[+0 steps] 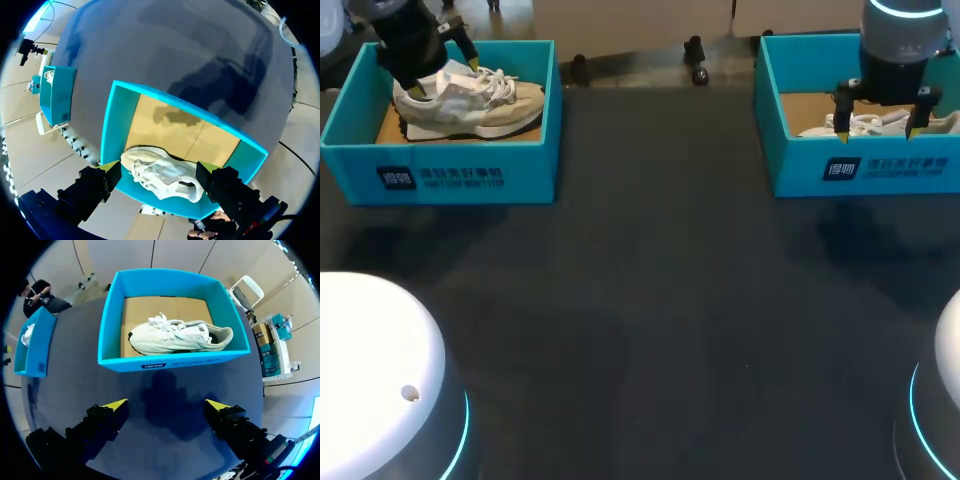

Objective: Take the shoe out of the shoebox, open the shoe tongue, remove and reinsert the insole, then place the shoe into the shoebox

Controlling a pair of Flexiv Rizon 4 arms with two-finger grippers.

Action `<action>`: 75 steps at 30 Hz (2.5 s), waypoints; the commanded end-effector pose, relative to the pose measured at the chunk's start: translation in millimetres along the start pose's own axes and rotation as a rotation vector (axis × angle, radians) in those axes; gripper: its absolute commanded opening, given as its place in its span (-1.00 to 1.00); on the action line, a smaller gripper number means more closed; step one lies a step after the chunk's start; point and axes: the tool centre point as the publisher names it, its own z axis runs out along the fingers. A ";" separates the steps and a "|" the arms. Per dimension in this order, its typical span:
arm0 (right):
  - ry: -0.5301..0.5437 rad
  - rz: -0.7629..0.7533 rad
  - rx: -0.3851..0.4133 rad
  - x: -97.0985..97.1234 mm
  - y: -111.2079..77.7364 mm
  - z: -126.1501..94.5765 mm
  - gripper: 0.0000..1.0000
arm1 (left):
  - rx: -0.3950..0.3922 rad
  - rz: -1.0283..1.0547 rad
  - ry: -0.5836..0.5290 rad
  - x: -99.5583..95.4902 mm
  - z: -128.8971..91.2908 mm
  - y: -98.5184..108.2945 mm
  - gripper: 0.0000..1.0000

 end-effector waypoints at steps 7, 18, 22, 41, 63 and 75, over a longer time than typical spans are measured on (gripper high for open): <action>0.002 0.000 -0.003 -0.6 -0.8 0.7 1.00 | 0.015 0.050 0.005 6.0 1.4 20.8 1.00; 0.002 0.000 -0.003 -0.6 -0.8 0.7 1.00 | 0.009 0.242 0.093 38.4 16.0 90.2 1.00; 0.002 0.000 -0.003 -0.6 -0.8 0.7 1.00 | 0.000 0.321 0.101 49.9 20.3 110.5 1.00; 0.002 0.000 -0.003 -0.6 -0.8 0.7 1.00 | 0.043 0.399 0.169 68.3 59.0 160.0 1.00; 0.002 0.000 -0.003 -0.6 -0.8 0.7 1.00 | 0.120 0.431 0.154 95.0 109.1 161.6 1.00; 0.002 0.000 -0.003 -0.6 -0.8 0.7 1.00 | 0.139 0.458 0.151 101.6 129.8 158.4 1.00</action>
